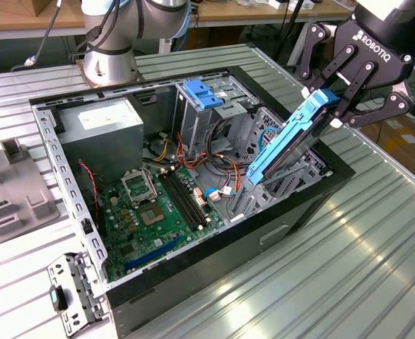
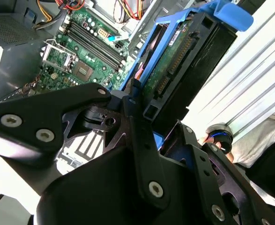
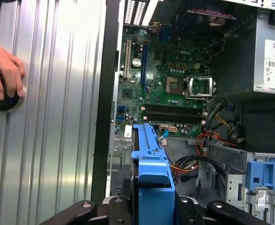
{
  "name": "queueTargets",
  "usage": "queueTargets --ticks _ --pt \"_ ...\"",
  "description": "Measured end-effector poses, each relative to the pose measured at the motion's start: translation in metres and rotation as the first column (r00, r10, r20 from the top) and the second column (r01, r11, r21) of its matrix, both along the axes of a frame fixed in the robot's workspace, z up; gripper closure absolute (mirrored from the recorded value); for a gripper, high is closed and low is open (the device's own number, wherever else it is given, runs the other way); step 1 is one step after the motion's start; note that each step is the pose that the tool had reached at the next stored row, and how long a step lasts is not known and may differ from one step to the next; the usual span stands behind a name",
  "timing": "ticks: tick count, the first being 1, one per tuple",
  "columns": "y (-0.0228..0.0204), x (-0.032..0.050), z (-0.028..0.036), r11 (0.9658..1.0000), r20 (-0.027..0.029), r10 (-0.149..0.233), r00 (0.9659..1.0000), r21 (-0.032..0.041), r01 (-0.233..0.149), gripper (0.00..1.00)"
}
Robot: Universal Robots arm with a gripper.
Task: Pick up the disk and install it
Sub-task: 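Pick up the disk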
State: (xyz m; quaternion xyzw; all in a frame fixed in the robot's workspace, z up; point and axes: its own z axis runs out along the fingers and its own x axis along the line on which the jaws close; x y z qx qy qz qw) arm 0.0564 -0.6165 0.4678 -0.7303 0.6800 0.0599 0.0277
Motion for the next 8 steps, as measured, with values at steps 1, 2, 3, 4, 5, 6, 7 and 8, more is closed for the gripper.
queueTargets --ticks 1,2,3,4,5,6,7,8 --pt "0.0004 0.0027 0.0000 1.0000 -0.0002 0.000 1.0000 -0.0001 0.000 0.64" --pt "0.0007 0.0046 -0.0001 1.0000 -0.0003 0.000 1.0000 0.0001 0.000 0.64" --pt "0.0012 0.0078 -0.0002 1.0000 -0.0004 0.000 1.0000 0.0000 0.000 0.64" --pt "0.0015 0.0095 -0.0002 1.0000 -0.0005 0.000 1.0000 0.0000 0.000 0.64" --pt "0.0018 0.0117 -0.0003 1.0000 -0.0006 0.000 1.0000 0.0000 0.000 0.64" --pt "0.0023 0.0151 -0.0003 1.0000 -0.0007 0.000 1.0000 0.0000 0.000 0.64" --pt "0.0026 0.0167 -0.0003 1.0000 -0.0007 0.000 1.0000 0.0000 0.000 0.64" --pt "0.0028 0.0179 -0.0004 1.0000 -0.0007 0.000 1.0000 0.0001 0.000 0.64"
